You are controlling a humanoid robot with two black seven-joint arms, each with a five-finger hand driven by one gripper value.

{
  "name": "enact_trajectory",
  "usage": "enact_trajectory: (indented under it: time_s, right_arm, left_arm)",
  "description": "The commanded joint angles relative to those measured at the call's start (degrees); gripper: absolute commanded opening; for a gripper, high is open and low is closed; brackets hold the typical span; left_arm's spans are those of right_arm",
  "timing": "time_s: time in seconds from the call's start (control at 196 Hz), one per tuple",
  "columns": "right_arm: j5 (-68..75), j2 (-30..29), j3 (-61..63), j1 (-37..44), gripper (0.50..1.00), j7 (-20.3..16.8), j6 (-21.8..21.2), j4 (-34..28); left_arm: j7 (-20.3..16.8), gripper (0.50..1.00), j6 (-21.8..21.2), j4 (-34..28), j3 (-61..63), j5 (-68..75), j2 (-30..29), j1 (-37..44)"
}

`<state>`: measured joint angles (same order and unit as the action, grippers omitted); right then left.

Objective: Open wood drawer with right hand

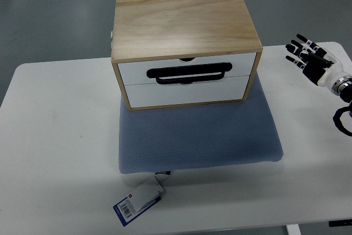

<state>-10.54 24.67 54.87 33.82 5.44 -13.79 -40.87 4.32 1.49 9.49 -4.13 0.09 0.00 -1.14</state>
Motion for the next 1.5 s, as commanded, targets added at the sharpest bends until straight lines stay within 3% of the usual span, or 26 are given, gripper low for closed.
enact_trajectory:
  time_s: [0.0,1.496]
  right_arm:
    - [0.0,-0.1,0.0,-0.2,0.936,0.0,0.0,0.0]
    - [0.1,0.4,0.6,-0.2,0.936,0.0,0.0,0.3]
  left_arm:
    - [0.2,1.000,0.1,0.1,0.0,0.2,0.0,0.0]
    - [0.2,1.000,-0.3,0.0,-0.1,0.1,0.0,0.0]
